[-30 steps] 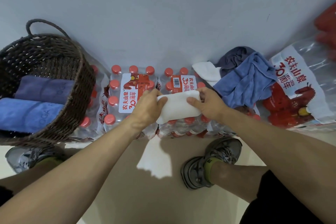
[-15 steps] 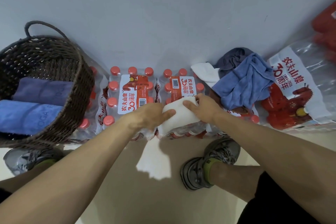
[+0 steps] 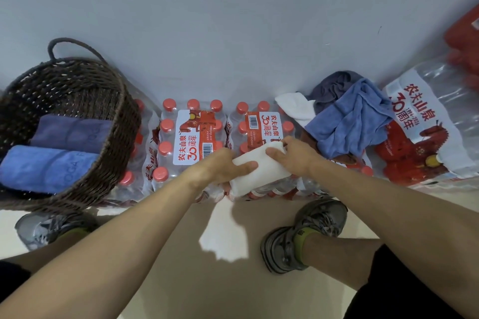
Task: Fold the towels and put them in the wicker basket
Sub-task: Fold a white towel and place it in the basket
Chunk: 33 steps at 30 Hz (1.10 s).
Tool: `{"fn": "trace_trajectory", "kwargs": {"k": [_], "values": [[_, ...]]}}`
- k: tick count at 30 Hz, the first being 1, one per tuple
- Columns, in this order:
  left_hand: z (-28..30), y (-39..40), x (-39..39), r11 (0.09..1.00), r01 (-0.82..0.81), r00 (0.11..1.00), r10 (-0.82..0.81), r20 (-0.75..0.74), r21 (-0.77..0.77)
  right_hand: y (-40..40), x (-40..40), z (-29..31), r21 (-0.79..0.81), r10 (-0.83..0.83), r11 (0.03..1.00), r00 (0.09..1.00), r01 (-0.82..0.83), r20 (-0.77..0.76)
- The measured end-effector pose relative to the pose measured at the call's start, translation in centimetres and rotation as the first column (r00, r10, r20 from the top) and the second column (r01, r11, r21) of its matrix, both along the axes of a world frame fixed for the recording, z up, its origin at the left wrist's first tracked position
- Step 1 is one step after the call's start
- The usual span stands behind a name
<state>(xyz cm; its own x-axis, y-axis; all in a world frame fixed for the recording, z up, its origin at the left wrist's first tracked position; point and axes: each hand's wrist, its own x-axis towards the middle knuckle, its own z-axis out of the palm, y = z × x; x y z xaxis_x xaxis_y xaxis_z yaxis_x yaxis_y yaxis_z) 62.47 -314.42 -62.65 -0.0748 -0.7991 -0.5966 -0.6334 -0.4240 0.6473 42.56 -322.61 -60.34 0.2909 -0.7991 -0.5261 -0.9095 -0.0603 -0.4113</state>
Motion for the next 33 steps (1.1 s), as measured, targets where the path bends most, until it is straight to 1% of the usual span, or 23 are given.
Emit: {"fn": "trace_trajectory", "kwargs": {"k": [2,4,8,11,13,14,15,16,17,19,21,23,25,26,29,31,33], "values": [[0.0,-0.3,-0.1,0.999,-0.032,0.998,0.034,0.052,-0.026,0.0,-0.3,0.0,0.008,-0.003,1.0,1.0,0.003,0.012],[0.6,-0.5,-0.1,0.998,-0.056,0.997,0.056,0.049,-0.004,0.0,-0.4,0.3,0.021,0.012,1.0,1.0,-0.013,0.021],[1.9,-0.8,-0.6,0.999,-0.048,0.998,0.047,0.043,0.018,-0.2,-0.7,0.9,0.058,-0.001,0.998,0.999,-0.002,0.042],[2.7,-1.0,-1.2,0.992,-0.125,0.991,0.124,0.045,0.014,0.0,-0.8,1.4,0.086,-0.035,0.996,0.997,0.03,0.062],[3.4,-0.9,-1.3,0.979,-0.203,0.979,0.204,0.011,-0.034,-0.2,-0.5,2.4,0.089,-0.027,0.996,0.997,0.02,0.069],[3.8,-0.9,-1.2,0.969,-0.225,0.974,0.224,-0.019,-0.102,-0.5,-0.3,3.3,0.093,0.012,0.996,0.998,-0.017,0.059],[4.4,-0.8,-1.1,0.957,-0.213,0.977,0.209,-0.04,-0.197,-1.0,0.1,4.4,0.088,0.07,0.993,0.997,-0.074,0.04],[5.1,-0.9,-1.0,0.941,-0.163,0.987,0.159,-0.038,-0.297,-1.4,0.5,5.7,0.069,0.138,0.988,0.99,-0.139,0.026],[6.2,-1.0,-0.8,0.92,-0.087,0.996,0.09,-0.012,-0.382,-1.7,1.0,7.0,0.035,0.209,0.977,0.977,-0.211,0.034],[8.9,-1.8,-0.6,0.863,0.12,0.991,-0.078,0.106,-0.49,-1.7,2.1,9.6,-0.021,0.354,0.935,0.93,-0.353,0.097],[12.1,-2.7,-0.3,0.805,0.305,0.95,-0.223,0.217,-0.509,-1.0,2.8,11.5,-0.038,0.437,0.899,0.883,-0.437,0.171],[15.1,-3.2,0.7,0.779,0.394,0.919,-0.315,0.238,-0.488,-0.2,3.2,12.6,-0.103,0.432,0.901,0.861,-0.421,0.269],[17.9,-2.9,2.5,0.773,0.406,0.914,-0.349,0.207,-0.488,0.6,3.7,13.2,-0.168,0.383,0.924,0.853,-0.344,0.356],[19.1,-2.5,3.6,0.774,0.396,0.918,-0.346,0.193,-0.494,1.1,4.2,13.4,-0.176,0.362,0.932,0.85,-0.318,0.382],[21.3,-1.1,7.7,0.776,0.37,0.929,-0.302,0.214,-0.511,3.1,6.0,13.6,-0.132,0.325,0.945,0.817,-0.299,0.476],[21.7,-0.1,10.4,0.78,0.355,0.934,-0.272,0.232,-0.515,4.6,7.7,13.6,-0.171,0.374,0.927,0.781,-0.334,0.501],[21.3,0.9,12.8,0.789,0.328,0.944,-0.251,0.215,-0.52,5.4,9.5,13.6,-0.239,0.453,0.891,0.763,-0.385,0.461]]}}
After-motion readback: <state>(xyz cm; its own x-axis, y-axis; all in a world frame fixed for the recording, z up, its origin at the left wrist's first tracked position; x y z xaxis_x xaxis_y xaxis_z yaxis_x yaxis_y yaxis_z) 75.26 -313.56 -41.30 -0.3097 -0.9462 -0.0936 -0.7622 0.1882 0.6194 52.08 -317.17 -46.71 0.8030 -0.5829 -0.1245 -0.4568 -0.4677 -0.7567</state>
